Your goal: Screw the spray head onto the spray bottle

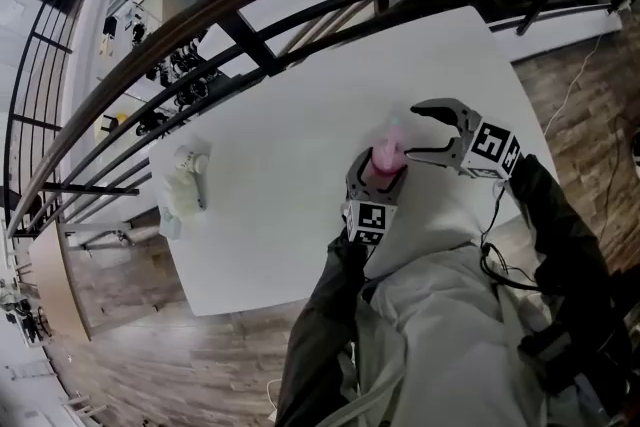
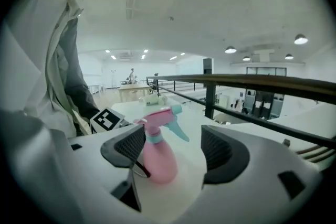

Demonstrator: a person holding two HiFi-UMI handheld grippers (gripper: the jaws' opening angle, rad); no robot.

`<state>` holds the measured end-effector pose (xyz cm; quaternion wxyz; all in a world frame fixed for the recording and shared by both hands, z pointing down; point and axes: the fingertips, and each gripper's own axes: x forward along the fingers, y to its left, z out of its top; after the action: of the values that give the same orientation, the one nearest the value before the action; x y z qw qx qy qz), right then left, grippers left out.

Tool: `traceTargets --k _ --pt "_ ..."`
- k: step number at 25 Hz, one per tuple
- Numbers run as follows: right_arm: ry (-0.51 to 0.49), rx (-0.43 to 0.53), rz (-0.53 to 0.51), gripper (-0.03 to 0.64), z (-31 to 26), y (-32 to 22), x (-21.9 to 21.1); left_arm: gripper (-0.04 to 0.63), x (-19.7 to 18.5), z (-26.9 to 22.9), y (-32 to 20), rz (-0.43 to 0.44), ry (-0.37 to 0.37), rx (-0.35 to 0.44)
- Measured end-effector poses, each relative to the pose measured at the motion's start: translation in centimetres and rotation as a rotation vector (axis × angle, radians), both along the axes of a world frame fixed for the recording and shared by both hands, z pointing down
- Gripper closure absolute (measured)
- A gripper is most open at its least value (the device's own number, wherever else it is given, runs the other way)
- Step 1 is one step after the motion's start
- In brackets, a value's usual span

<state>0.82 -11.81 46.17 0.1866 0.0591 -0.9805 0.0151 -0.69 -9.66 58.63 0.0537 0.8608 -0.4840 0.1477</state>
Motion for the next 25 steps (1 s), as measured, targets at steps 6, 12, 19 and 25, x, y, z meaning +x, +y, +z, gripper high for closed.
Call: traceTargets --k 6,12,19,25 --pt "0.079 -0.130 -0.263 0.278 0.9 1.1 -3.6 0.230 0.4 -0.2 0.6 0.019 0.023 -0.006" --pt "0.154 -0.193 -0.375 0.279 2.7 3.5 -2.7 0.230 0.3 0.1 0.2 0.029 0.020 -0.019" --pt "0.151 -0.193 -0.266 0.279 3.7 5.4 0.0 0.230 0.5 0.2 0.0 0.033 0.021 -0.002" --pt "0.147 -0.242 -0.250 0.279 3.8 9.5 -0.7 0.230 0.6 0.7 -0.1 0.035 0.017 0.019"
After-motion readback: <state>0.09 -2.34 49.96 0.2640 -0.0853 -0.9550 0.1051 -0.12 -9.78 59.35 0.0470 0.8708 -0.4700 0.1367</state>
